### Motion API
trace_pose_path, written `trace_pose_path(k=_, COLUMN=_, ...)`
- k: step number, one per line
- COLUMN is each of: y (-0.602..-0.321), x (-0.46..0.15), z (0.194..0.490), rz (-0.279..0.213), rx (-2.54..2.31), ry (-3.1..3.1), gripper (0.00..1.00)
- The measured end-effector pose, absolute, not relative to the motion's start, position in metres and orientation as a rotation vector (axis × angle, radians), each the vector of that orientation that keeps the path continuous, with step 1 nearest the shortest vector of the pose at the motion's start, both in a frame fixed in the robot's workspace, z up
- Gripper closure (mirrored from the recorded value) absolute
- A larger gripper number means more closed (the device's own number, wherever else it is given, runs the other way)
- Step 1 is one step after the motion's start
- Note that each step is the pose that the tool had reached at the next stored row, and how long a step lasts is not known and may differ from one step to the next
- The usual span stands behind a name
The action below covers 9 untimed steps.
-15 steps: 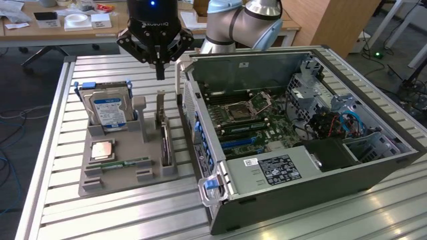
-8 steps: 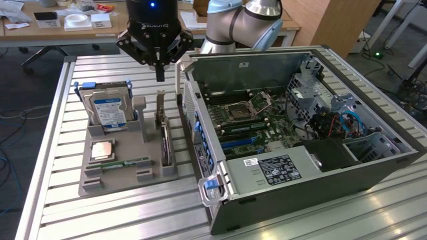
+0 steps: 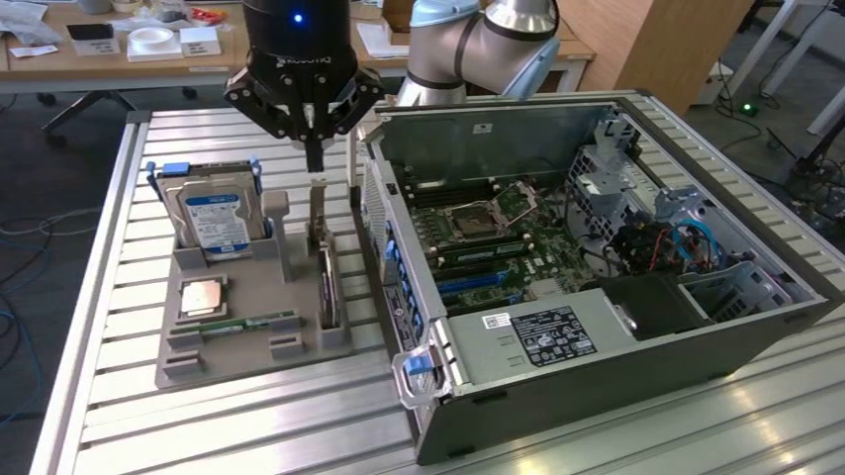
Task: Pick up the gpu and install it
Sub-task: 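Reach for the gpu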
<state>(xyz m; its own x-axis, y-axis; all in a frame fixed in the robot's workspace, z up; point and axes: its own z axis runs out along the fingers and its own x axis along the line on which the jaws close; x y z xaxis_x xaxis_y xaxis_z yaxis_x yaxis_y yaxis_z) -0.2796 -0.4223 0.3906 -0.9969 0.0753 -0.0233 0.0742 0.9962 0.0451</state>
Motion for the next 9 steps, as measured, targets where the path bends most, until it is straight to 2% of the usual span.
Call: trace_pose_path(k=9, y=-0.438, x=-0.283, z=0.391, rz=0.069, rx=0.117, ry=3.114, gripper=0.89)
